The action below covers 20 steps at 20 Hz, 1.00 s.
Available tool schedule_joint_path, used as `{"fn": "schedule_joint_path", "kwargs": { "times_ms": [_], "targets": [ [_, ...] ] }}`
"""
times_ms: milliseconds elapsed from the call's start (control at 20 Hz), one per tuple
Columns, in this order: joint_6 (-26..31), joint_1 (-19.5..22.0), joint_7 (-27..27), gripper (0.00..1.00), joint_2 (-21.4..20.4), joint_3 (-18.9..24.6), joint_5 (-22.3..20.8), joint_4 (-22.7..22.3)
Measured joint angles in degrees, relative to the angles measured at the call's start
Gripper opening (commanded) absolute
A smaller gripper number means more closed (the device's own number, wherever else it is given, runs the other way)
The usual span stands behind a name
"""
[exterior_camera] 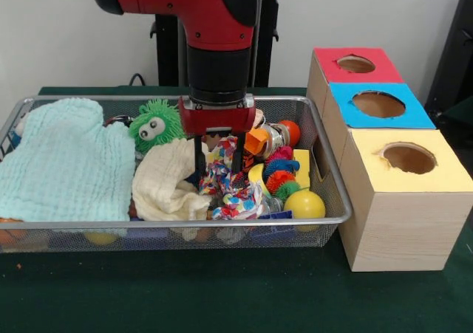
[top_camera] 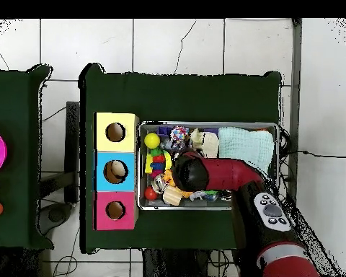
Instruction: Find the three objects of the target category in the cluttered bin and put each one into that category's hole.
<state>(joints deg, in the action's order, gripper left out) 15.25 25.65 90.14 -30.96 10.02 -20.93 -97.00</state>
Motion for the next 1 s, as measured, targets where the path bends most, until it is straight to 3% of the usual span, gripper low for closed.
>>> {"fn": "schedule_joint_path", "kwargs": {
  "times_ms": [750, 1000],
  "targets": [
    [-0.4, 1.0, 0.0, 1.00, 3.9, 0.0, 1.2, 5.1],
    [3.9, -0.6, 0.0, 1.00, 4.6, -0.3, 3.8, 9.7]
  ]
}}
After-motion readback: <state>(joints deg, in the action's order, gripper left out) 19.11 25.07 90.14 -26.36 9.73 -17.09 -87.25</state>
